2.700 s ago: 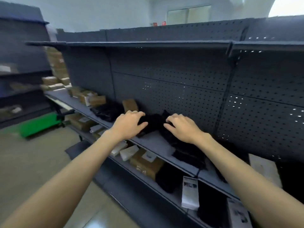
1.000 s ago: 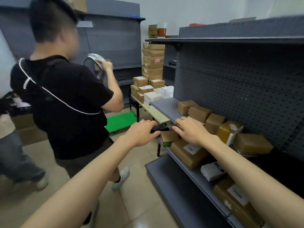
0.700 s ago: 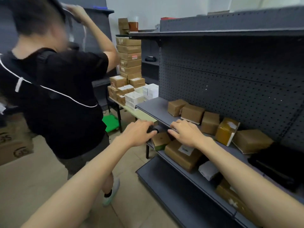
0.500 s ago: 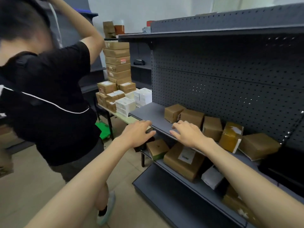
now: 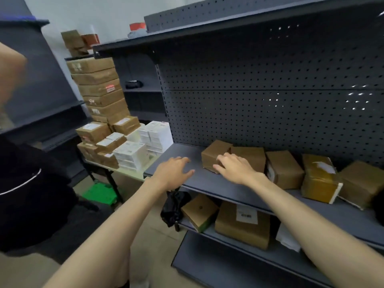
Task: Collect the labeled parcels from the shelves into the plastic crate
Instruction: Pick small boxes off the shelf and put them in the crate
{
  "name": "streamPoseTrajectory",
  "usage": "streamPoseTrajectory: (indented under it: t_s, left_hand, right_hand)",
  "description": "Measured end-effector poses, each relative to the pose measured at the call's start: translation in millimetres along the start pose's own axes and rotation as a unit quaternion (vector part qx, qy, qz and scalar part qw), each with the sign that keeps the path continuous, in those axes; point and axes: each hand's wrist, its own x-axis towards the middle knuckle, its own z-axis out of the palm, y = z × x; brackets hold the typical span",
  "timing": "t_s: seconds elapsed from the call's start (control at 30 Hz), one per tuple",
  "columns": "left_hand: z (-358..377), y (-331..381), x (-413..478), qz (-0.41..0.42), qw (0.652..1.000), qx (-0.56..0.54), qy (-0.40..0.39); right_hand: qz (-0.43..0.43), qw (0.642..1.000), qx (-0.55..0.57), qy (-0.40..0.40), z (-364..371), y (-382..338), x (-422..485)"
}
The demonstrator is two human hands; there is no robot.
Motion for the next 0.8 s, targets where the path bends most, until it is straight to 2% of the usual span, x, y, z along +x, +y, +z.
streamPoseTrajectory:
  t_s: [0.43,0.6,0.8]
  left_hand:
    - [48.8,-33.1,130.3,0.138,0.99,0.011,-0.041]
    - [63.4,-47.6,159.9,0.142,0.985,-0.089,-0.048]
    - [89.7,-65.3,178.1,0.191,0.95,-0.194,-0.152]
  right_hand:
    - [0.19,0.979,0.062,-0.029,59.5,11.0,58.8]
    - [0.268,0.95,0.157,-0.032,75.2,6.0,75.3]
    - [0.348,0.895,0.278,-0.018,89.9,-7.5,86.1]
